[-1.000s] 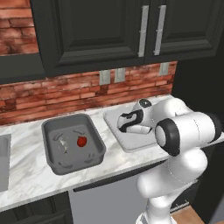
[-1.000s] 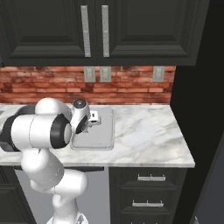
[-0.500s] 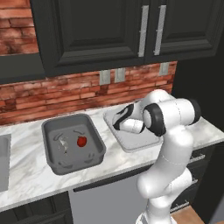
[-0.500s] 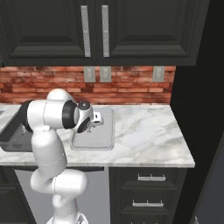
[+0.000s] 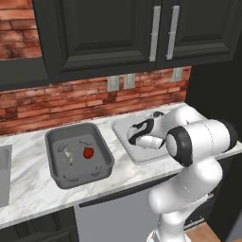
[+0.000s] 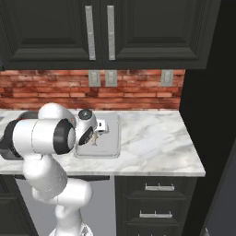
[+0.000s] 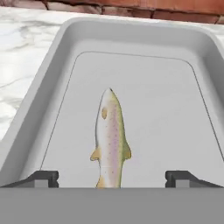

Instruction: Place one bell pepper and one fish in each tupperware on the nearby counter, to pack two identical lunches.

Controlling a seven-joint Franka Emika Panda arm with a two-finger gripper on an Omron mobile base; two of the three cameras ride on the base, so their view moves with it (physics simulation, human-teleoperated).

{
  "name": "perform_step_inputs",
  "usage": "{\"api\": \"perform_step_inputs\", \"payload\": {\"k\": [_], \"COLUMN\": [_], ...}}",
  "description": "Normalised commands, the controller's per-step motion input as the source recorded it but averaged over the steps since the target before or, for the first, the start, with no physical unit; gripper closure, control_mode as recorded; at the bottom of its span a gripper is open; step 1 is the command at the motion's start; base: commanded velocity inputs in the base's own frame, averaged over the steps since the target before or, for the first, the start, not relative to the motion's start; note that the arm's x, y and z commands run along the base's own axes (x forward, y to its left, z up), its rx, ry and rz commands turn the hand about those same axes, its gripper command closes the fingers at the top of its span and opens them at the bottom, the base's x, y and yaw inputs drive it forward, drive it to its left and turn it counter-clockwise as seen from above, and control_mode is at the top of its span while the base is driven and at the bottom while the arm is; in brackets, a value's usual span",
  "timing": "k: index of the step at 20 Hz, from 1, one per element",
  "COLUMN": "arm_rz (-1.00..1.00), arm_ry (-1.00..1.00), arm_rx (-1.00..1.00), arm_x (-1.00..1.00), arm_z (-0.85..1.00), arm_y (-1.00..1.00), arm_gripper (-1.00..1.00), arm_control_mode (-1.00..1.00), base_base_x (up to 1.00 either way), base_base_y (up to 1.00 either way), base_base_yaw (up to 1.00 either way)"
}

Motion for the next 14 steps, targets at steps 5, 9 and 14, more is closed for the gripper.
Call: {"api": "perform_step_inputs", "payload": {"k": [5, 9, 14], "arm_rz": [-0.02, 0.0, 0.0], "arm_ry": [0.11, 0.13, 0.07], "arm_rx": [0.0, 0.0, 0.0], "arm_x": [-0.85, -0.96, -0.84], "arm_z": [1.0, 1.0, 1.0], "arm_y": [0.0, 0.0, 0.0], "arm_gripper": [-1.0, -1.0, -1.0], "arm_control_mode": [-1.0, -1.0, -1.0], "base_base_x": [0.0, 0.0, 0.0], "base_base_y": [0.0, 0.0, 0.0], "base_base_yaw": [0.0, 0.0, 0.0]}}
